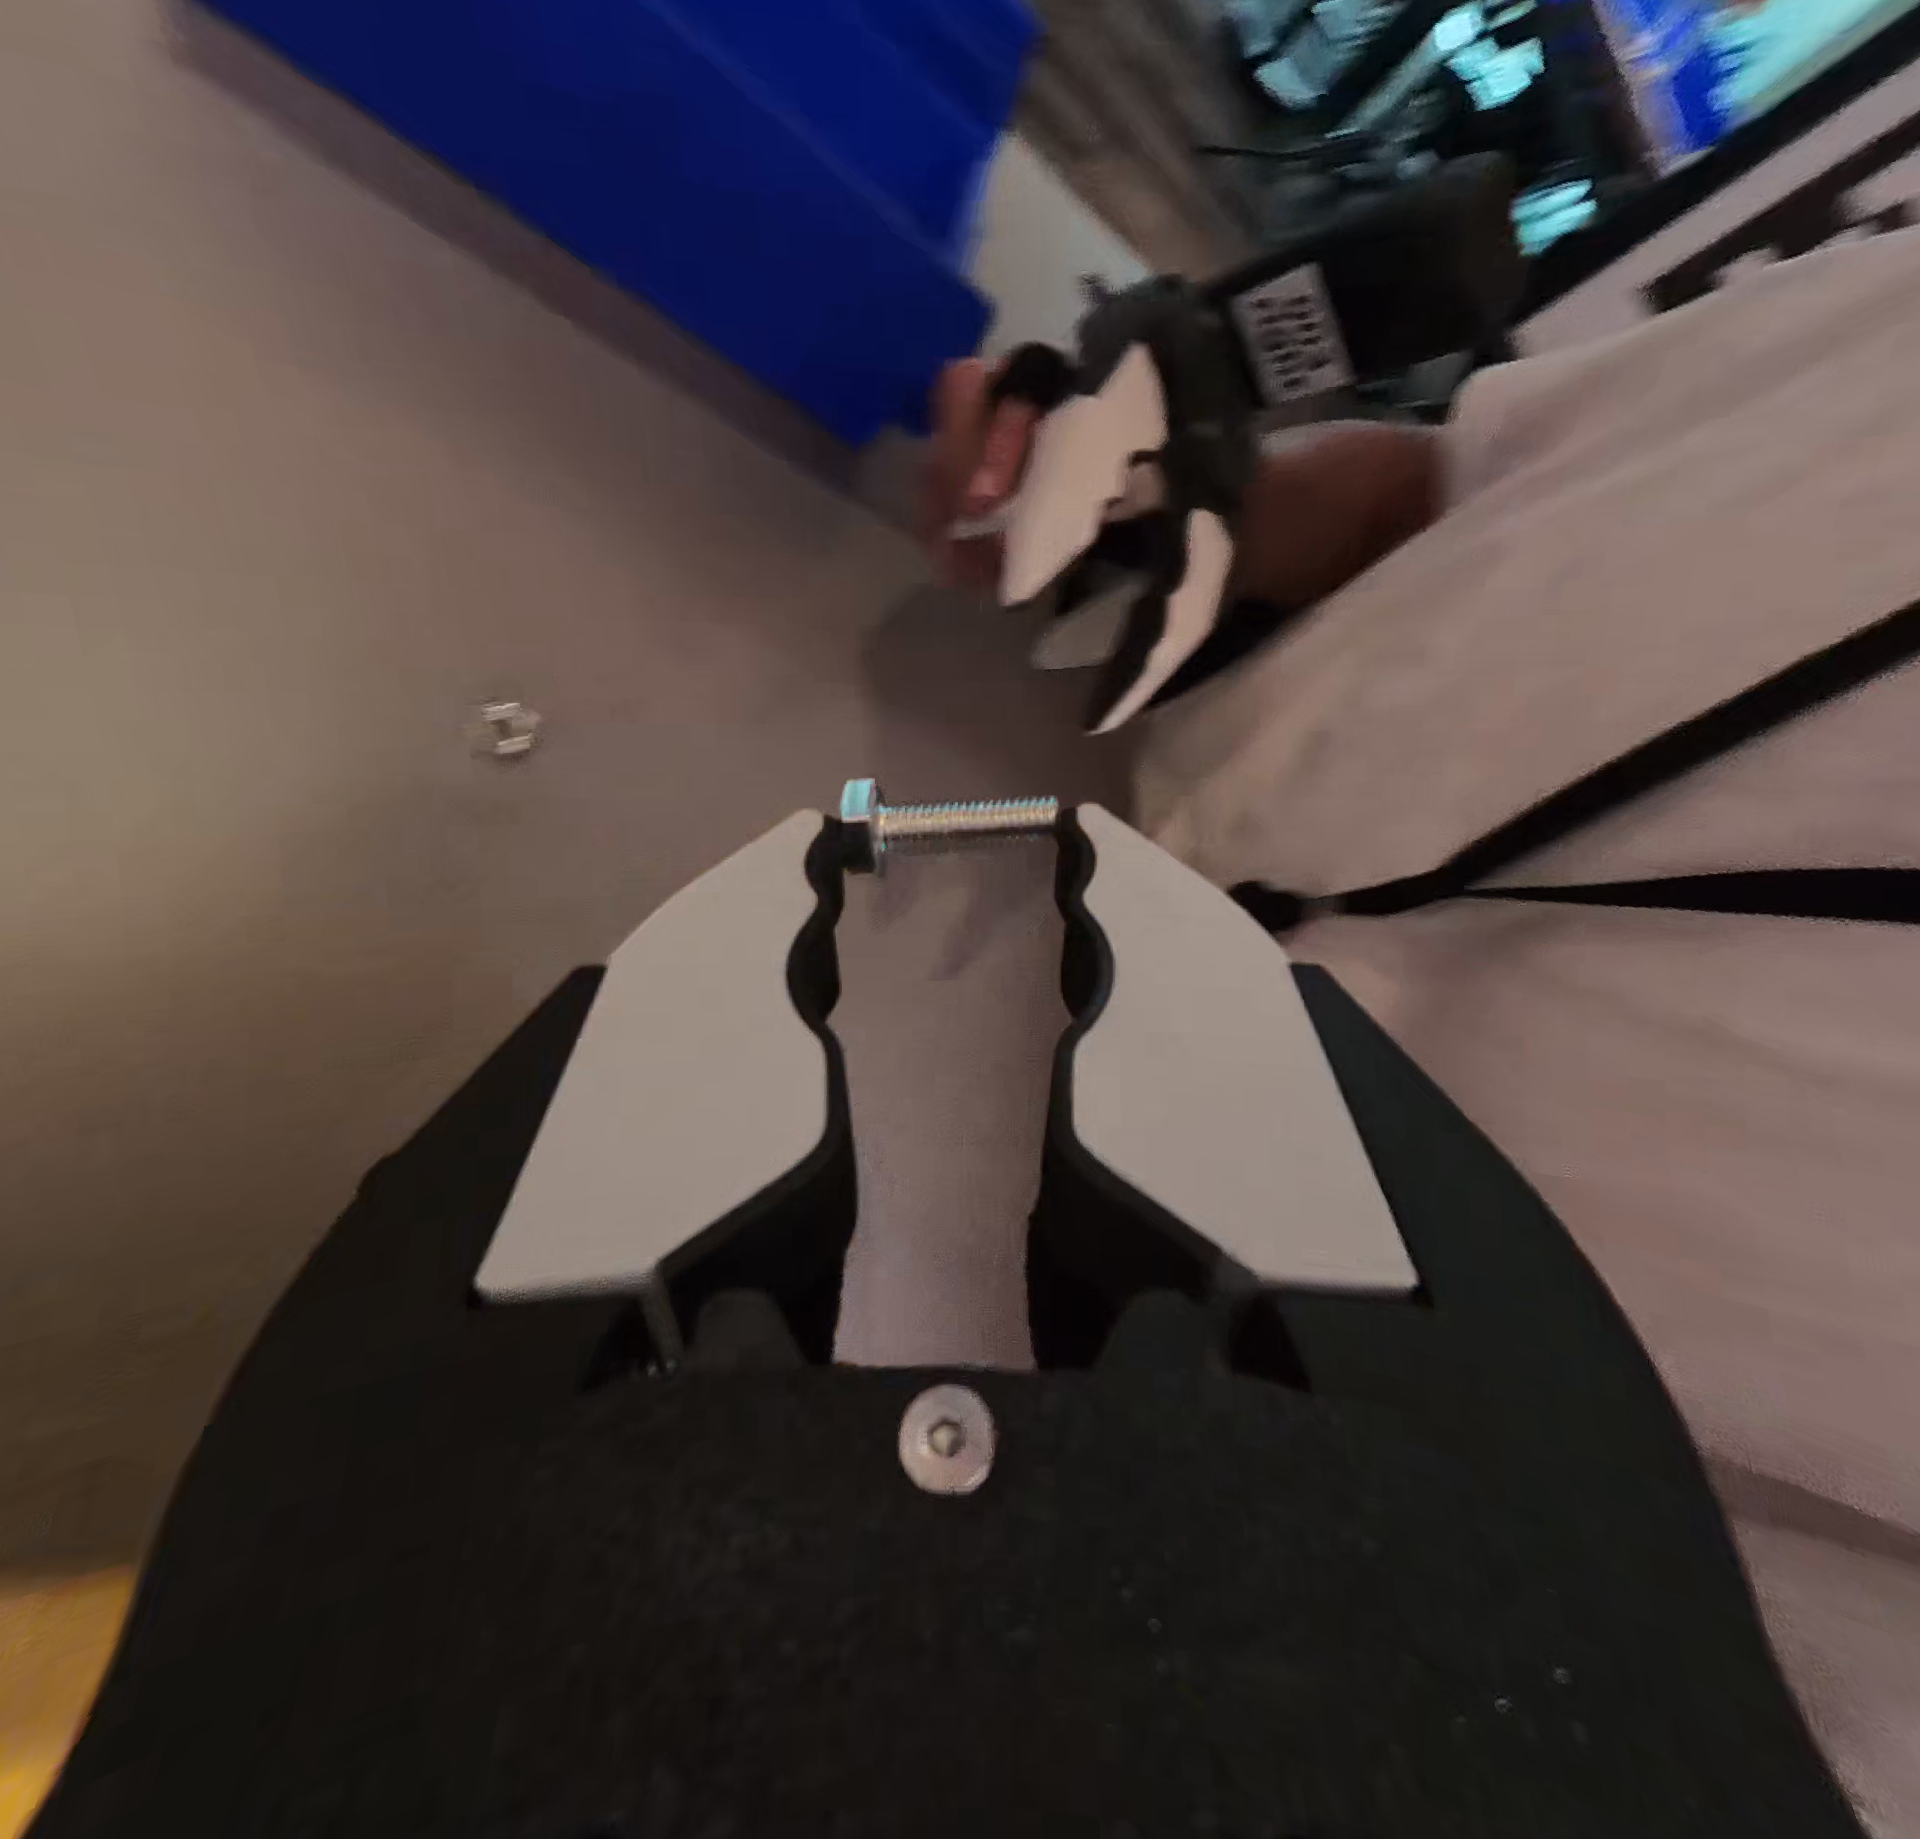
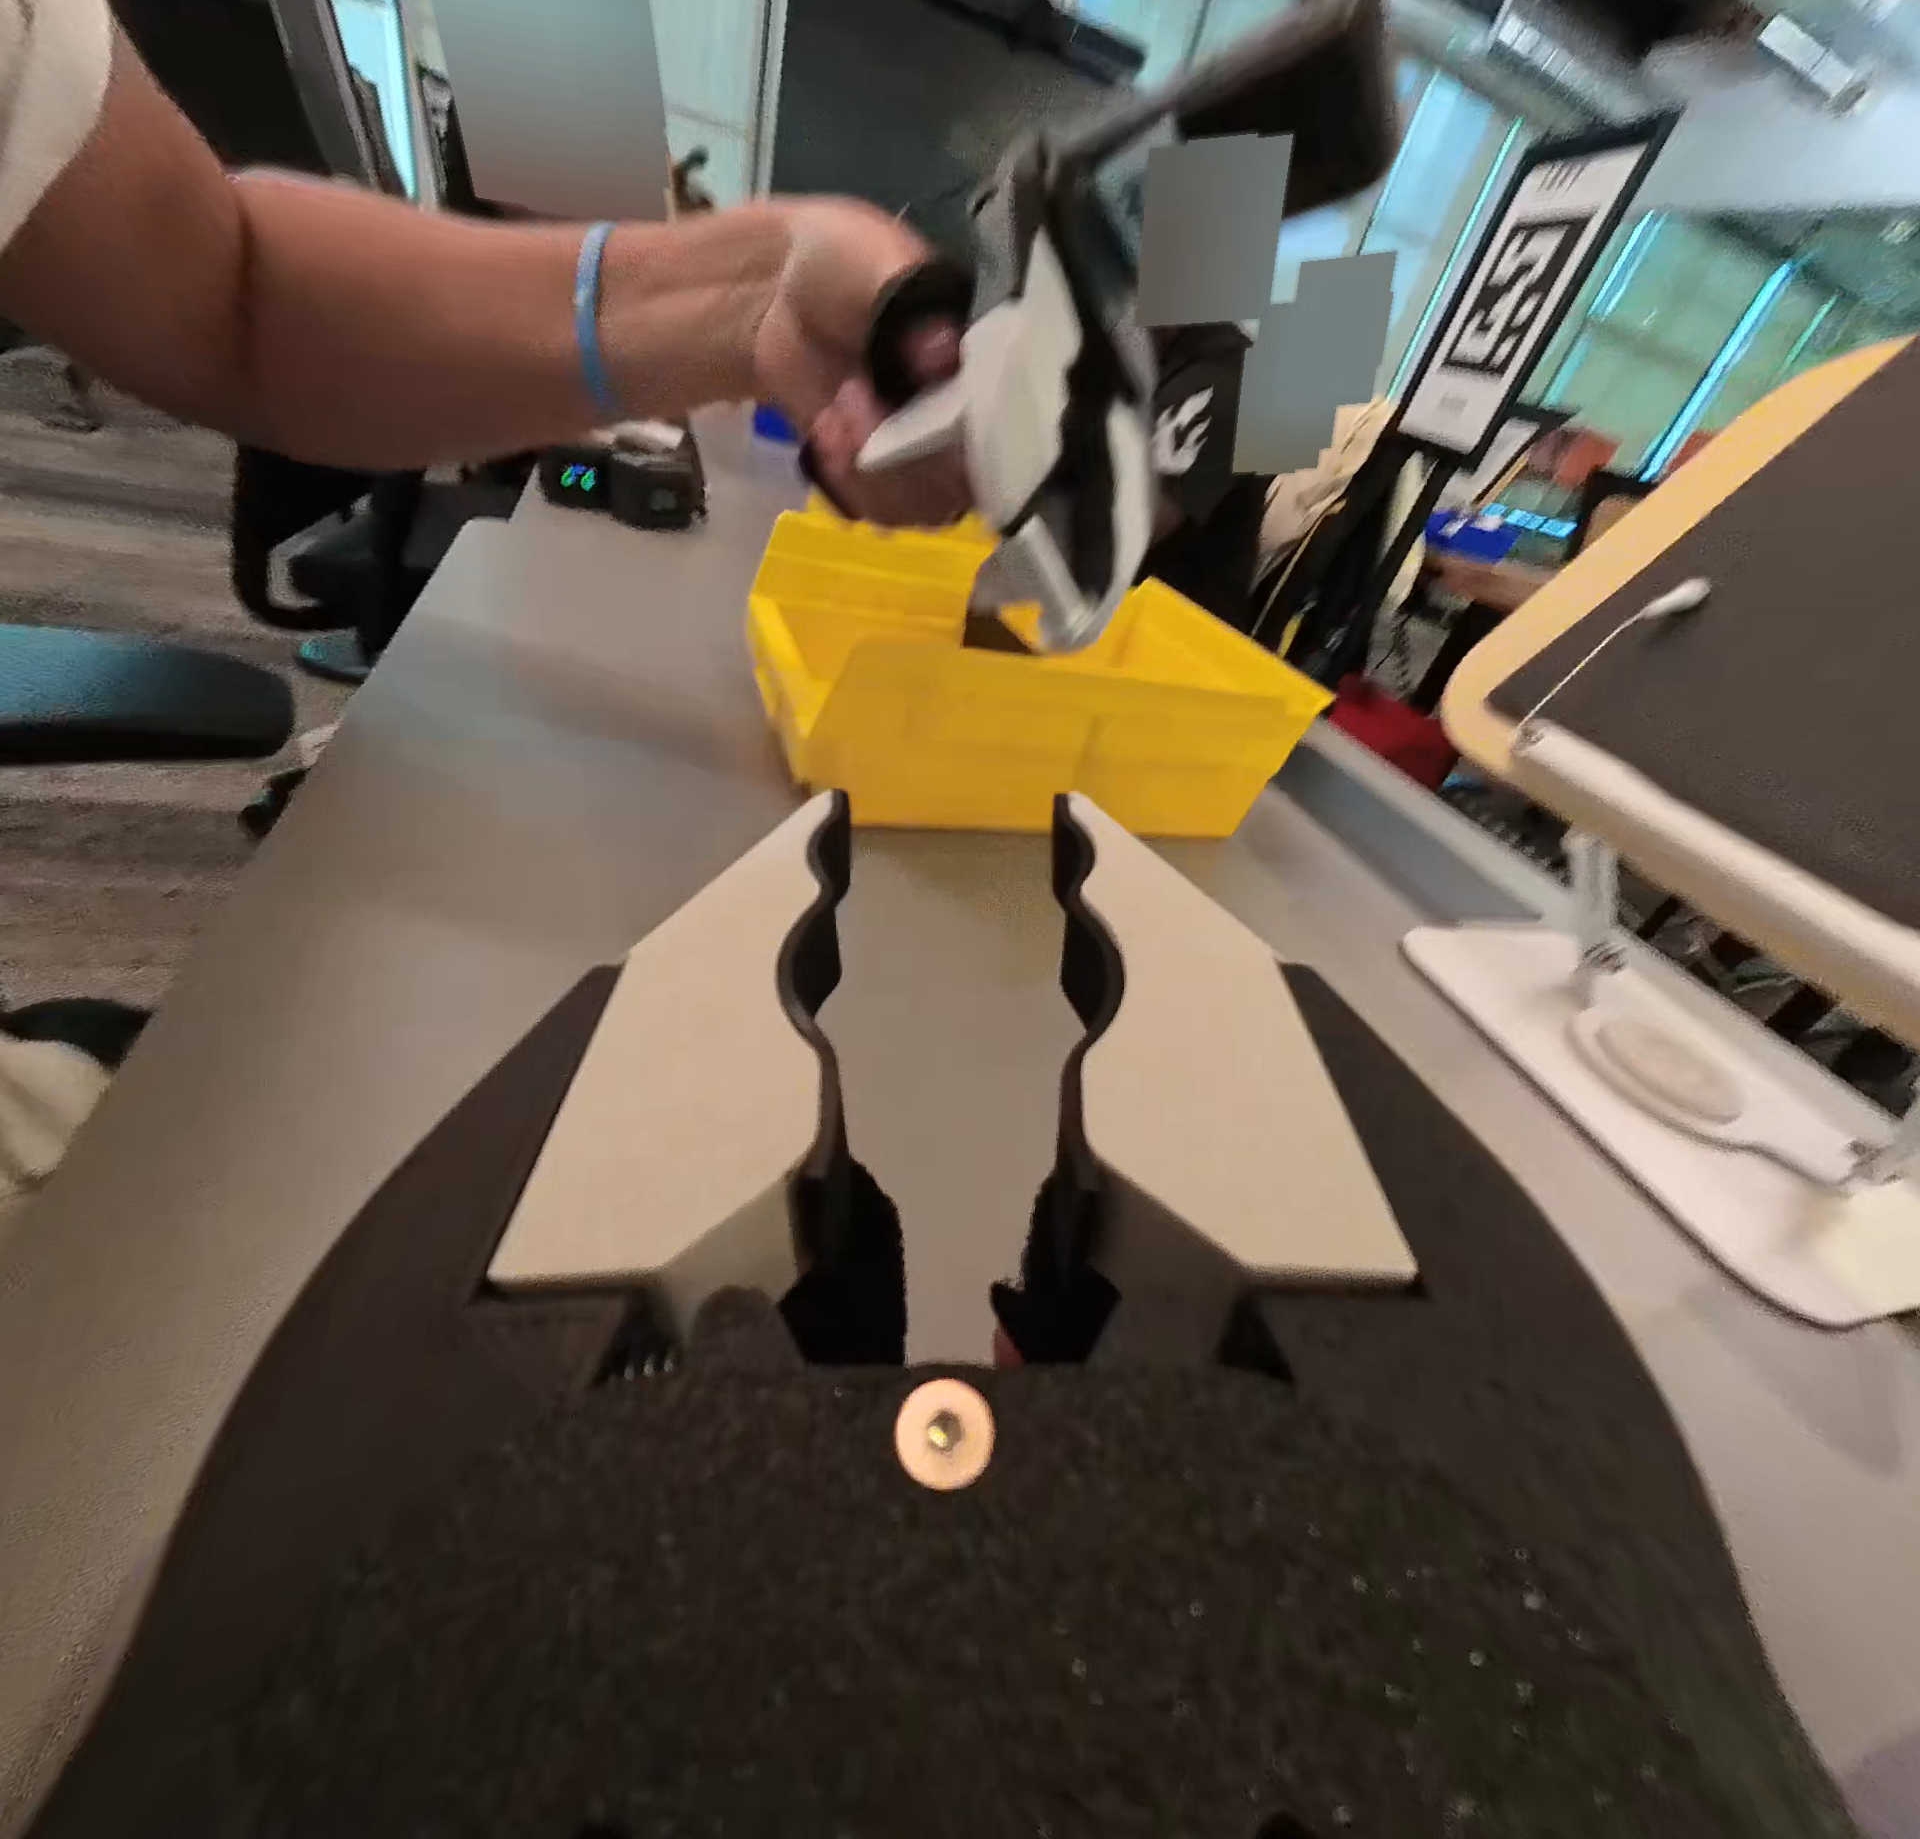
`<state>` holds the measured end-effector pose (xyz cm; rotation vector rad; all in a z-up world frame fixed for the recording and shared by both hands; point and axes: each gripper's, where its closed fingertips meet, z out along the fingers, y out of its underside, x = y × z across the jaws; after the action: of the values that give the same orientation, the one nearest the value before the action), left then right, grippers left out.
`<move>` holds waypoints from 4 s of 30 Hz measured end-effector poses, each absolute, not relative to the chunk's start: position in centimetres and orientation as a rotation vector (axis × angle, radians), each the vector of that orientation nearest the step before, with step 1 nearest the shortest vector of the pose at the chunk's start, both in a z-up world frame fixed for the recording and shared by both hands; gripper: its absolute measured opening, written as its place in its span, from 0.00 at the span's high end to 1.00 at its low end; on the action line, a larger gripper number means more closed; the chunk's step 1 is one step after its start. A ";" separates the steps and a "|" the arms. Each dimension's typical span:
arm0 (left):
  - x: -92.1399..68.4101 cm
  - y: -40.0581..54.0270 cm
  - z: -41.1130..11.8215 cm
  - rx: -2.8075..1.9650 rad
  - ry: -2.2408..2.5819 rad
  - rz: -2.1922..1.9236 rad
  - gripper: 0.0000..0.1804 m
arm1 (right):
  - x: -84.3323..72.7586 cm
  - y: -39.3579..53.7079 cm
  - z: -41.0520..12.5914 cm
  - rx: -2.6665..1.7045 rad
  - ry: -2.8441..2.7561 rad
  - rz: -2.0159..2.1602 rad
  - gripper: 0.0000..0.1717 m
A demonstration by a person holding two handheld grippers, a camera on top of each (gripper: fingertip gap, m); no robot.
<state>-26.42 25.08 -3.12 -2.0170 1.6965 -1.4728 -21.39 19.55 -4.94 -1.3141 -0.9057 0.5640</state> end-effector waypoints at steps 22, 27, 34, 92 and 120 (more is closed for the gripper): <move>-20.0 17.7 -4.5 -2.036 1.549 -2.249 0.79 | -20.7 19.5 -5.8 -1.226 -0.998 0.485 0.90; -20.0 18.9 -5.3 -1.938 1.597 -2.053 0.68 | -20.5 19.4 -6.3 -1.282 -0.992 0.506 0.90; -19.2 25.6 -10.2 -1.928 1.614 -1.226 0.72 | -18.1 20.5 -7.6 -1.464 -0.802 0.543 0.90; -17.7 21.6 -6.0 -1.766 1.414 -0.974 0.91 | -17.5 22.0 -8.8 -1.615 -0.688 0.360 0.90; -18.5 20.1 -6.5 -1.737 1.512 -0.866 0.91 | -18.9 21.1 -9.5 -1.620 -0.800 0.418 0.90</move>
<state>-18.46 20.09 -6.48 -1.7373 1.5123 -0.8658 -18.90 21.09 -9.50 -1.6198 -0.8002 0.4180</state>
